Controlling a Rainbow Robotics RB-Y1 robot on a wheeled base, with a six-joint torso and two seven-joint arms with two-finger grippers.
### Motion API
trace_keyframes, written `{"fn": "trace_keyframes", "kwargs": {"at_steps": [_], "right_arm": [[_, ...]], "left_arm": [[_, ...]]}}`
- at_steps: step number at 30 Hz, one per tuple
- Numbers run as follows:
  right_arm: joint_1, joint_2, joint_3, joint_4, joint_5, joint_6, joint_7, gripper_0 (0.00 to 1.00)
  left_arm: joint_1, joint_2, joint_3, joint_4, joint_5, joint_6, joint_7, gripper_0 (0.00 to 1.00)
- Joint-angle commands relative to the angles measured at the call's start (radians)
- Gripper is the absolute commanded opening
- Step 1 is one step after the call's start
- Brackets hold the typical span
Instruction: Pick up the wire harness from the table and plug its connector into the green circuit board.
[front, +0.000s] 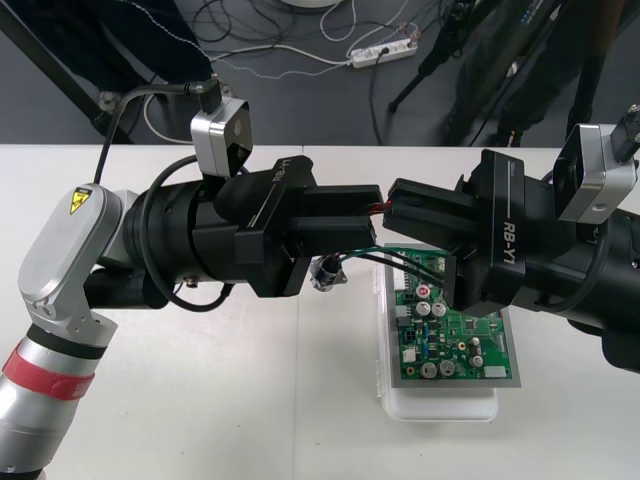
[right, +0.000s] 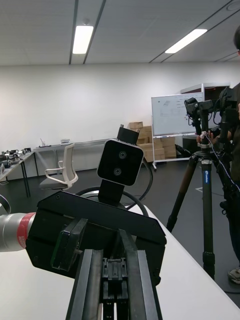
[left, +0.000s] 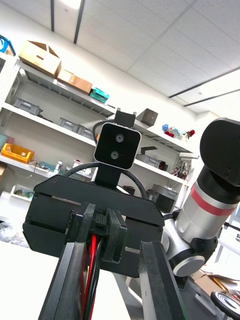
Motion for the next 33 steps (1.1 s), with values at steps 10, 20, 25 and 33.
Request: {"fn": "trace_keyframes", "kwargs": {"at_steps": [10, 20, 25, 33], "right_arm": [[-0.009, 0.02, 0.017, -0.039, 0.005, -0.005, -0.028, 0.0], [-0.008, 0.023, 0.017, -0.039, 0.005, -0.006, -0.028, 0.0], [-0.008, 0.024, 0.017, -0.039, 0.009, -0.014, -0.031, 0.0], [-0.006, 0.024, 0.017, -0.039, 0.008, -0.019, -0.032, 0.03]], "left_arm": [[-0.047, -0.02, -0.038, -0.012, 0.011, 0.056, -0.059, 0.21], [-0.046, -0.02, -0.038, -0.012, 0.011, 0.056, -0.061, 0.0], [-0.047, -0.02, -0.038, -0.012, 0.011, 0.056, -0.061, 0.0], [-0.046, -0.02, -0.038, -0.012, 0.013, 0.056, -0.065, 0.0]]}}
